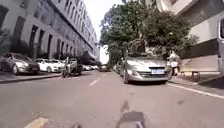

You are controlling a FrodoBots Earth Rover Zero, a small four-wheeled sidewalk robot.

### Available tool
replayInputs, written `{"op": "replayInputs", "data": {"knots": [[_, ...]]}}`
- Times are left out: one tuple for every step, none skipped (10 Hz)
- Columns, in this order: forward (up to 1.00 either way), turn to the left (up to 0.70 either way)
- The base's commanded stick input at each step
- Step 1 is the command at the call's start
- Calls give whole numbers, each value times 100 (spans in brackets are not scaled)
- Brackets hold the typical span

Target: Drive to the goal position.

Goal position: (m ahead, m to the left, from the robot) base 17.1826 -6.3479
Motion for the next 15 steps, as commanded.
{"op": "replayInputs", "data": {"knots": [[70,0],[70,0],[70,0],[70,0],[70,0],[70,0],[70,0],[70,0],[70,0],[70,0],[70,0],[70,0],[70,0],[70,0],[70,0]]}}
